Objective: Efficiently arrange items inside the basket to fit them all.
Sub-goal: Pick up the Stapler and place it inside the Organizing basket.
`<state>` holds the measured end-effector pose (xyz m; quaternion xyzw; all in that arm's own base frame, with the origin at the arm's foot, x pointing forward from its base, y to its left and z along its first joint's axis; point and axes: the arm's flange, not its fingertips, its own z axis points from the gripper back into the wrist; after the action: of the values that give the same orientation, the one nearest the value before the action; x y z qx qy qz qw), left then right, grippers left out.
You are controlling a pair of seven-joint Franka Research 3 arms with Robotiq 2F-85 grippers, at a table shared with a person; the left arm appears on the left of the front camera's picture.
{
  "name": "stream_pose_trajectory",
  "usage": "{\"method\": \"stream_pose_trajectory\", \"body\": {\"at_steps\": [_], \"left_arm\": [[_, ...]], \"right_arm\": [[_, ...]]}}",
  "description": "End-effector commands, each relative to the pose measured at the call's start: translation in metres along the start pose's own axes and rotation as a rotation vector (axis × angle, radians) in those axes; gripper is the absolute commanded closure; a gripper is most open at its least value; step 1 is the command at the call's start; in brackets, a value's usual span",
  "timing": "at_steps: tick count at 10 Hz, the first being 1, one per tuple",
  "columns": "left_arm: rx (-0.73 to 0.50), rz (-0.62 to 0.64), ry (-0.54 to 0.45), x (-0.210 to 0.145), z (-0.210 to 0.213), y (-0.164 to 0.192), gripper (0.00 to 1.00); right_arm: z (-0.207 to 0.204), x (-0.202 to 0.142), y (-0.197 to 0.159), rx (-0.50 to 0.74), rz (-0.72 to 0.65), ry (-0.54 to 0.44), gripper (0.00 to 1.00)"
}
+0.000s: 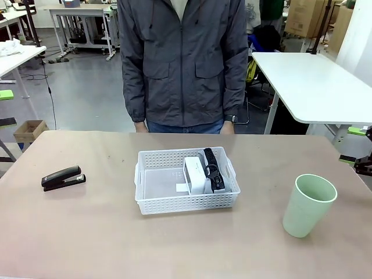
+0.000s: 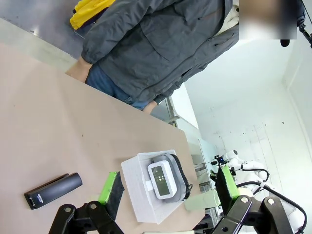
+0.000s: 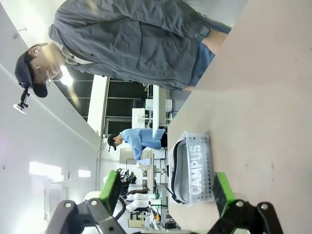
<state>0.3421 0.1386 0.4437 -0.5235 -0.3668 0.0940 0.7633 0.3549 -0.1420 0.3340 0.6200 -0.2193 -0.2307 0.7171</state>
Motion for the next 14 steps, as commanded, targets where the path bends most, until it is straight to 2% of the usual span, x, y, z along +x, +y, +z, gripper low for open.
{"method": "stream_pose_trajectory", "body": {"at_steps": [1,4,7,8,10,12,14], "left_arm": [[-0.012,-0.006,-0.002,-0.001,0.000,-0.001,0.00],[0.000,0.000,0.000,0.000,0.000,0.000,0.00],[0.306,0.136,0.359,-0.003,-0.015,-0.026,0.00],[0.460,0.153,0.396,0.000,-0.030,-0.027,0.00],[0.671,0.114,0.542,0.000,-0.066,-0.029,0.00],[0.936,0.047,0.601,-0.007,-0.106,-0.025,0.00],[1.063,-0.030,0.593,-0.018,-0.133,-0.016,0.00]], "right_arm": [[0.005,-0.003,0.005,-0.001,-0.020,0.011,0.00],[0.005,-0.003,0.005,-0.001,-0.020,0.011,0.00],[0.005,-0.003,0.005,-0.001,-0.020,0.011,0.00],[0.005,-0.003,0.005,-0.001,-0.020,0.011,0.00],[0.005,-0.003,0.005,-0.001,-0.020,0.011,0.00],[0.005,-0.003,0.005,-0.001,-0.020,0.011,0.00],[0.005,-0.003,0.005,-0.001,-0.020,0.011,0.00]]}}
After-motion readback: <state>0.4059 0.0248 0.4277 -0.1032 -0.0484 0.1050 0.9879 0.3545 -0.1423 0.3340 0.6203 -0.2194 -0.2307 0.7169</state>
